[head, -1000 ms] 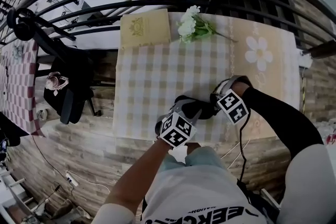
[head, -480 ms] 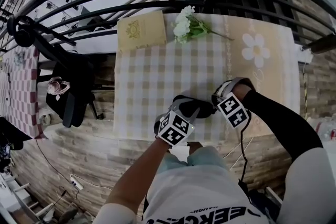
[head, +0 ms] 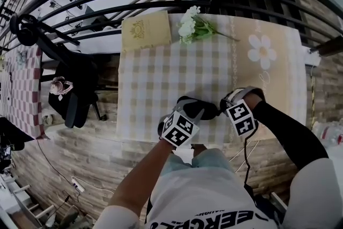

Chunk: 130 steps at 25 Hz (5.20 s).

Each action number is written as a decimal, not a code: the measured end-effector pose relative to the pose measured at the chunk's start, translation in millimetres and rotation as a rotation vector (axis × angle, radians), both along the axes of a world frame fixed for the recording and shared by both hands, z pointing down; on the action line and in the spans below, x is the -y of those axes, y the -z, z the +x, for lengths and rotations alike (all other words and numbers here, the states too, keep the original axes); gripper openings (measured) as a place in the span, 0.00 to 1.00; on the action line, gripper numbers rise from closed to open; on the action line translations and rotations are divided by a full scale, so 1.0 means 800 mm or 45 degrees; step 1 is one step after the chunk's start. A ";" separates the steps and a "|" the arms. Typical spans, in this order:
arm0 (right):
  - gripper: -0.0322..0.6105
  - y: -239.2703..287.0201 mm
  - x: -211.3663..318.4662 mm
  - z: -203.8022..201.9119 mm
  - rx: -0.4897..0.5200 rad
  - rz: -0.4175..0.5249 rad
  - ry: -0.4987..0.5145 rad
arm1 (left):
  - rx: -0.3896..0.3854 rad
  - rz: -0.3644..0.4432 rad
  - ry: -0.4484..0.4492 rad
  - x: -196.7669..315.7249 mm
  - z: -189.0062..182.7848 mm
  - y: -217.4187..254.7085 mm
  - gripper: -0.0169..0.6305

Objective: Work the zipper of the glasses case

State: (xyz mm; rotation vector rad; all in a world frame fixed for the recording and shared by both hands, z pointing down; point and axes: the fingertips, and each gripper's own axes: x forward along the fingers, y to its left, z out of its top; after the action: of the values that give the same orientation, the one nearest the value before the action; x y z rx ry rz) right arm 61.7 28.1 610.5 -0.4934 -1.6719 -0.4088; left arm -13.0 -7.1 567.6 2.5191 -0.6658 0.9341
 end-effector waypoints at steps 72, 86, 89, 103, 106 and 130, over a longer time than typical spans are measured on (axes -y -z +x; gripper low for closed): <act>0.10 0.002 0.105 0.044 0.529 0.033 -1.488 | 0.035 0.007 0.017 0.018 0.036 0.006 0.17; 0.10 -0.006 0.114 0.031 0.526 0.065 -1.269 | 0.001 -0.036 0.058 0.032 0.035 -0.001 0.17; 0.10 -0.005 0.110 0.024 0.540 0.048 -1.244 | -0.014 -0.045 0.064 0.033 0.035 -0.001 0.17; 0.24 -0.015 0.122 0.035 0.553 0.174 -1.343 | -0.052 -0.071 0.100 0.033 0.033 -0.001 0.17; 0.32 -0.013 0.132 0.030 0.562 0.160 -1.270 | -0.061 -0.076 0.109 0.033 0.033 -0.001 0.17; 0.10 -0.016 0.100 0.010 0.566 0.065 -0.929 | -0.089 -0.104 0.126 0.036 0.031 0.000 0.17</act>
State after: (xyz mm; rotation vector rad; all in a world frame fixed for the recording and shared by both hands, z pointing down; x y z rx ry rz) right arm 69.9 -52.3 623.5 0.2830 -2.1205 -0.0133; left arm 11.7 -35.6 567.7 2.4115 -0.7091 0.8182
